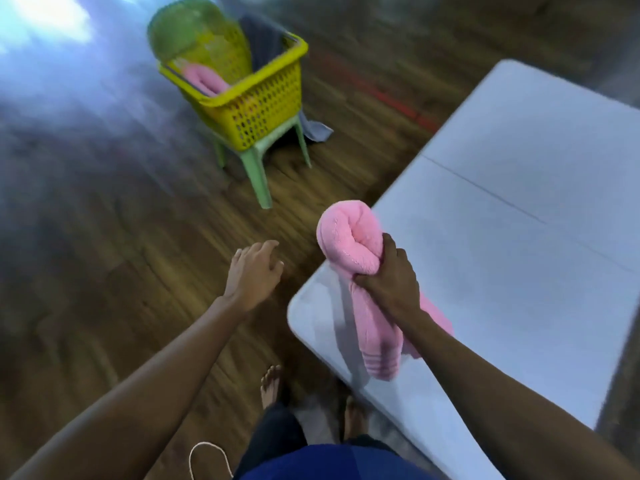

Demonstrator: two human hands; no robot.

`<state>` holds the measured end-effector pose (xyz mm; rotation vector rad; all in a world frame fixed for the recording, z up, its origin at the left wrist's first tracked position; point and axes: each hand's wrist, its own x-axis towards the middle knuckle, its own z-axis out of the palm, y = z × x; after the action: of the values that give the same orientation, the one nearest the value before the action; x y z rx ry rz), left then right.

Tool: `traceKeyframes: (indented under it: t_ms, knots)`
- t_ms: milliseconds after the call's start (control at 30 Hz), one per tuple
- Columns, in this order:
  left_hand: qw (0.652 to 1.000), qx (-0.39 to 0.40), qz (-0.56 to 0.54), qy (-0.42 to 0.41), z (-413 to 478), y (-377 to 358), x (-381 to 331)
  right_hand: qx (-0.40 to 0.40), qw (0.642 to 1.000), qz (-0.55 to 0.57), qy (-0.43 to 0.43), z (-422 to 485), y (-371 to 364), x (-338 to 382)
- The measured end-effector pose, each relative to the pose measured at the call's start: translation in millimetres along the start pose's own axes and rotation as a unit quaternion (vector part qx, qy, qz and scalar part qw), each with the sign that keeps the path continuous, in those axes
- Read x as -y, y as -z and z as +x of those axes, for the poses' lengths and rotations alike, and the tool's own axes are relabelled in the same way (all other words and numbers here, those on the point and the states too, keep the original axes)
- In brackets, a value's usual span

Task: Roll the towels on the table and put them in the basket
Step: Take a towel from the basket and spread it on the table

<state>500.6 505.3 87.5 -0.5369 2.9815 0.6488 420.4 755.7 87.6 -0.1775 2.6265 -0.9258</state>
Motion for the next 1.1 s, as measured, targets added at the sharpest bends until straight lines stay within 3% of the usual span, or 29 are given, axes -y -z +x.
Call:
traceKeyframes:
  t_ms: [200,367,600,767,1100]
  knots:
    - [0.995,-0.060,-0.003,0.081,14.7,78.3,113.4,0.031,0.991,0.034,0.129,33.0,-67.0,125.5]
    - [0.993,-0.067,-0.006,0.098,45.7,138.4,205.7,0.024,0.984,0.039,0.174,59.2,-126.4,229.3]
    - [0.996,-0.063,-0.031,0.053,117.0,194.0,275.8,-0.012,0.982,0.113,0.151,100.5,-170.6,325.0]
    - [0.998,-0.050,-0.042,0.018,196.8,209.5,297.8,-0.051,0.987,0.106,0.113,146.8,-196.7,366.2]
    - [0.999,0.000,-0.024,-0.021,428.6,245.9,350.2,-0.094,0.981,0.165,0.028,329.4,-214.0,454.5]
